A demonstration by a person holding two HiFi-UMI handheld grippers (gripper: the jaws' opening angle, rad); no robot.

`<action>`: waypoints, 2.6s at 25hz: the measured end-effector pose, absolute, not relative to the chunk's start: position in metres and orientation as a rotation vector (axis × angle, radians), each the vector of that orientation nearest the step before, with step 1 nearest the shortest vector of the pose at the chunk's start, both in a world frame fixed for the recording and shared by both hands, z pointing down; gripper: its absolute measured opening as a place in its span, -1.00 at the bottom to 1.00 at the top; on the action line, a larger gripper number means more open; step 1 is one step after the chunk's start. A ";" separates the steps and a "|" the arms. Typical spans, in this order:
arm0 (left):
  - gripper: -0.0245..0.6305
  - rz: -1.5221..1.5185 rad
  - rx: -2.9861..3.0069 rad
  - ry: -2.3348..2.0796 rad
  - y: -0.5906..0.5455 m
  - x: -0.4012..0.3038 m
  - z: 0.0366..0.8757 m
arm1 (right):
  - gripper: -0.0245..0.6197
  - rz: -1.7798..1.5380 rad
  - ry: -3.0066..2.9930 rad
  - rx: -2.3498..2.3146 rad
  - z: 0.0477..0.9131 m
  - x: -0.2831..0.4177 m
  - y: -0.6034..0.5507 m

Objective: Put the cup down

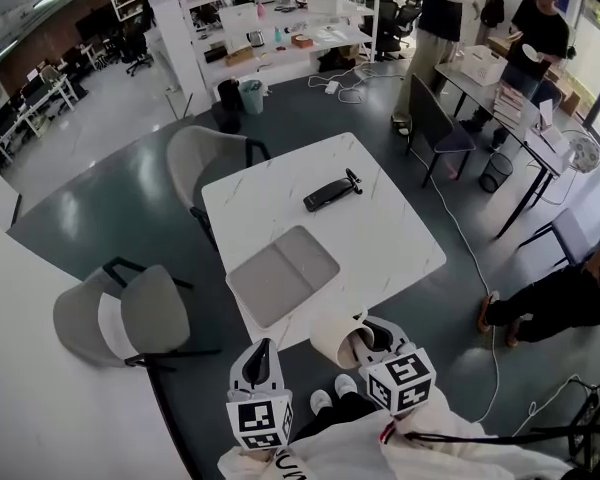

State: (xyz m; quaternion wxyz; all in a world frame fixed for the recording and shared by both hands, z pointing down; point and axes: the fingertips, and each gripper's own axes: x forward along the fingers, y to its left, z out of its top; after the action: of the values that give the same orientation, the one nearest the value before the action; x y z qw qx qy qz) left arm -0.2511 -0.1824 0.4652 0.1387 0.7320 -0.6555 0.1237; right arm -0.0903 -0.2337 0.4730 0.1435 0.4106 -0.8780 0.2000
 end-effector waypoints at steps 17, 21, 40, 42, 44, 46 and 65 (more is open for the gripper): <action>-0.89 0.396 2.071 -1.905 -0.239 -0.253 0.484 | -0.78 0.577 -2.496 1.141 0.498 -0.087 -0.297; -0.89 0.414 2.061 -1.916 -0.251 -0.257 0.487 | -0.78 0.563 -2.497 1.113 0.502 -0.093 -0.307; -0.89 0.488 2.029 -1.901 -0.313 -0.273 0.534 | -0.78 0.505 -2.445 1.003 0.544 -0.114 -0.386; -0.89 0.492 2.028 -1.910 -0.321 -0.276 0.536 | -0.78 0.495 -2.437 0.995 0.550 -0.117 -0.395; -0.89 0.495 2.013 -1.918 -0.327 -0.280 0.540 | -0.78 0.487 -2.430 0.988 0.555 -0.120 -0.404; -0.89 0.496 1.991 -1.924 -0.333 -0.285 0.546 | -0.78 0.474 -2.420 0.981 0.560 -0.125 -0.412; -0.89 0.538 1.928 -1.921 -0.387 -0.301 0.590 | -0.78 0.270 -2.308 0.826 0.610 -0.164 -0.489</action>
State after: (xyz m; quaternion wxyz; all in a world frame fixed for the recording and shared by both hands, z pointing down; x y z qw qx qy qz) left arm -0.3009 -0.3873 0.5902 0.1824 0.6832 -0.6808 0.1907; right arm -0.1637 -0.4892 0.6101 0.3314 0.3161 -0.8830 0.1032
